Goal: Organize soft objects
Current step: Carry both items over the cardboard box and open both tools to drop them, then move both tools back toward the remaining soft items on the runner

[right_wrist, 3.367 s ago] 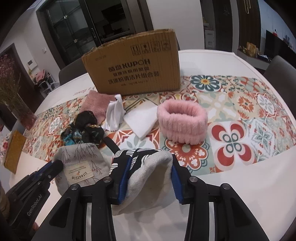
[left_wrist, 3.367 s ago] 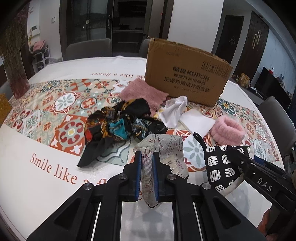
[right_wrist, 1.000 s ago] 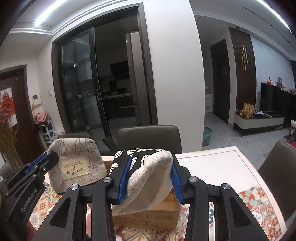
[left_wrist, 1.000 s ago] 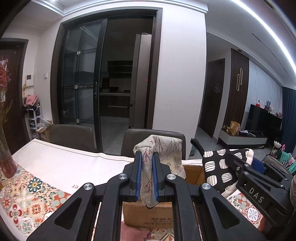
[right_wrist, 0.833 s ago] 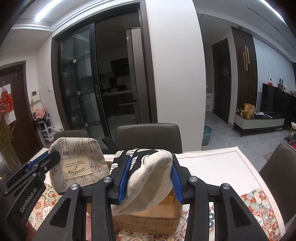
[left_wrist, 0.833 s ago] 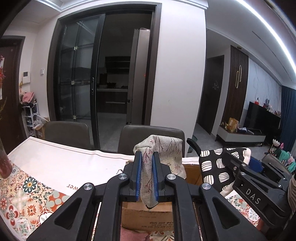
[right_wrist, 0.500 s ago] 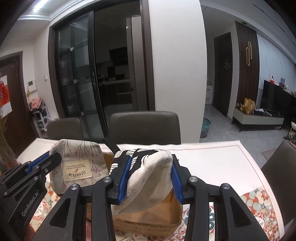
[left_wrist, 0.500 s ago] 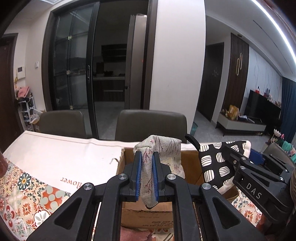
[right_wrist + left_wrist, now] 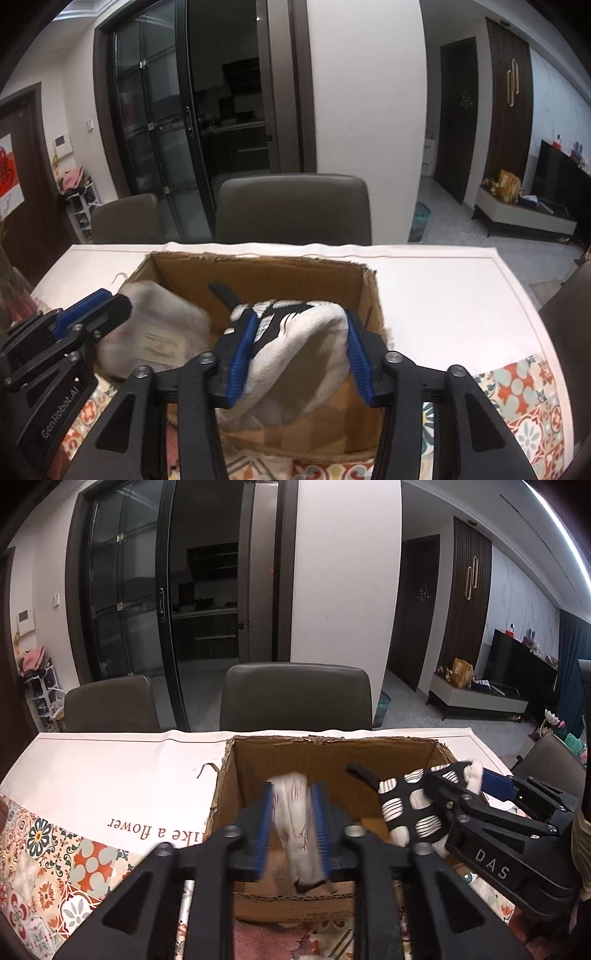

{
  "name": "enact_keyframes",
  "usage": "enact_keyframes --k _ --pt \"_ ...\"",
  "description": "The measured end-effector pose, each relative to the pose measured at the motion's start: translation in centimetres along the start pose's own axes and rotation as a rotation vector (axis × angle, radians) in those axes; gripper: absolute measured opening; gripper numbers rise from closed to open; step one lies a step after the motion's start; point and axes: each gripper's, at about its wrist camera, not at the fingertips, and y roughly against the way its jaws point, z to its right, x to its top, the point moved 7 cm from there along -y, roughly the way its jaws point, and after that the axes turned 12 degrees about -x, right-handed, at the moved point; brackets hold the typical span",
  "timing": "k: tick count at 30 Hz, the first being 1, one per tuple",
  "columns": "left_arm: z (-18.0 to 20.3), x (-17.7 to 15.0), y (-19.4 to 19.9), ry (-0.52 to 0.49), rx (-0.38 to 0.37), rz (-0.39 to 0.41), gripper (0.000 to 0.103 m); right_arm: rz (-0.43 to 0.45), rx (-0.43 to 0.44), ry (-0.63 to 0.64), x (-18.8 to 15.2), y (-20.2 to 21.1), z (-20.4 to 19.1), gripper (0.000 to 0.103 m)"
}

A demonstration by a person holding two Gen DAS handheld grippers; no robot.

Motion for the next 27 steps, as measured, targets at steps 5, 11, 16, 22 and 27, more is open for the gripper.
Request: enact_keyframes --k 5,11,16,22,27 --pt "0.0 0.4 0.7 -0.017 0.012 0.014 0.044 0.020 -0.028 -0.009 0.4 0.6 0.5 0.066" --pt "0.1 0.6 2.4 -0.028 0.013 0.042 0.052 0.059 -0.059 -0.022 1.0 2.8 1.1 0.066" --pt "0.5 0.7 4.8 -0.054 0.037 0.078 0.059 0.100 -0.077 -0.013 1.2 5.3 1.3 0.066" --pt "1.4 0.9 7.6 -0.105 0.059 0.110 0.064 0.123 -0.077 -0.024 0.9 8.2 1.5 0.072" --pt "2.0 0.5 9.8 -0.110 0.051 0.130 0.064 0.136 -0.079 -0.050 0.2 10.6 2.1 0.072"
